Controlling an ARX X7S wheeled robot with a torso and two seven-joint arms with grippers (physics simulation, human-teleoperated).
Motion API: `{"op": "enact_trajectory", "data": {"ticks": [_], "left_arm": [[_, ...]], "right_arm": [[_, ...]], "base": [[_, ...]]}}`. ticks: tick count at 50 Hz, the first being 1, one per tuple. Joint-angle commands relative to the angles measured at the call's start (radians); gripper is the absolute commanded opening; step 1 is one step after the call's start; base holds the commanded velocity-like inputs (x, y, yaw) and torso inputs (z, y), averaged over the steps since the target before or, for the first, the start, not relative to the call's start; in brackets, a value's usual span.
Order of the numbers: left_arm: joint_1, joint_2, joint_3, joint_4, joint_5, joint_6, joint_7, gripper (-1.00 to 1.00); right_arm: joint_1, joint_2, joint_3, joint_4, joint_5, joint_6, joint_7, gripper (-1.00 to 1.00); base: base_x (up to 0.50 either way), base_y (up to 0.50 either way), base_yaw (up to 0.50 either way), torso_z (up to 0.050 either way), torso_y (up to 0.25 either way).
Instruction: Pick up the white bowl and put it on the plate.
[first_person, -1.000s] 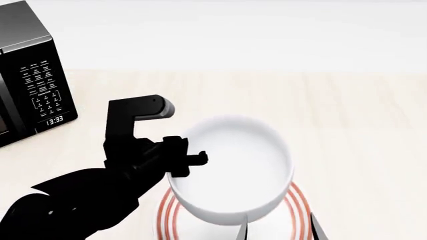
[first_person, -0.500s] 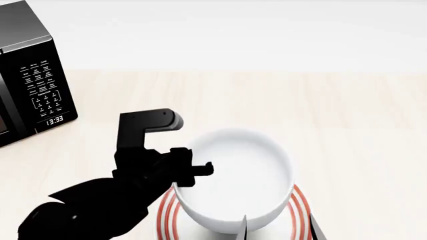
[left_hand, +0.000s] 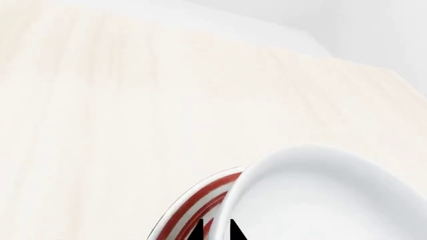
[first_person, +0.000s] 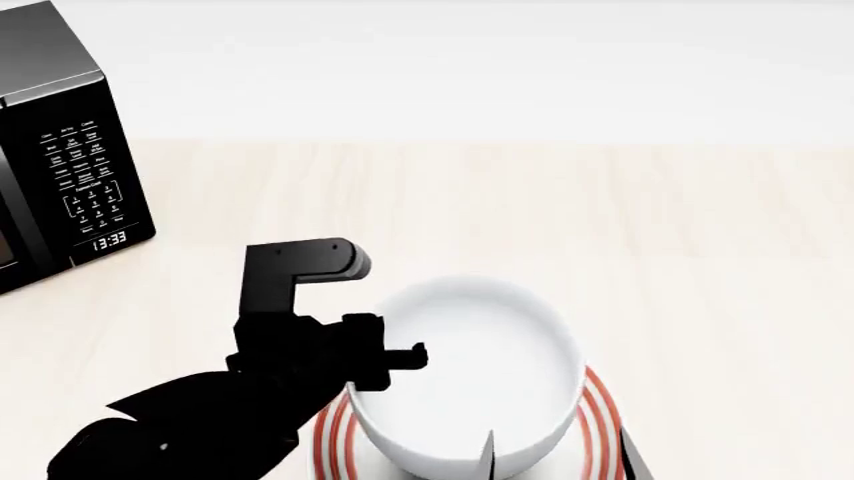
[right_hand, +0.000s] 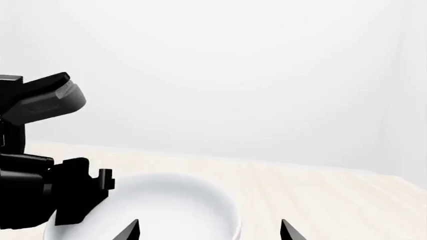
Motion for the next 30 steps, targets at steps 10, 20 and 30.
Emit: {"op": "enact_trajectory", "data": {"ticks": [10, 20, 30], "left_arm": [[-0.012, 0.004, 0.051, -0.050, -0.038, 0.049, 0.005, -1.00], [-0.024, 0.009, 0.082, -0.080, -0.059, 0.072, 0.013, -1.00], [-0.036, 0.015, 0.141, -0.132, -0.097, 0.114, 0.023, -1.00]], "right_arm": [[0.001, 0.005, -0.004, 0.000, 0.003, 0.000, 0.007, 1.00], [-0.001, 0.011, -0.001, -0.013, 0.008, 0.001, 0.011, 1.00], [0.004, 0.012, -0.005, -0.007, 0.011, -0.001, 0.010, 1.00]], "base": [[0.00, 0.00, 0.00, 0.000, 0.000], [0.00, 0.00, 0.00, 0.000, 0.001], [0.00, 0.00, 0.00, 0.000, 0.000]]}}
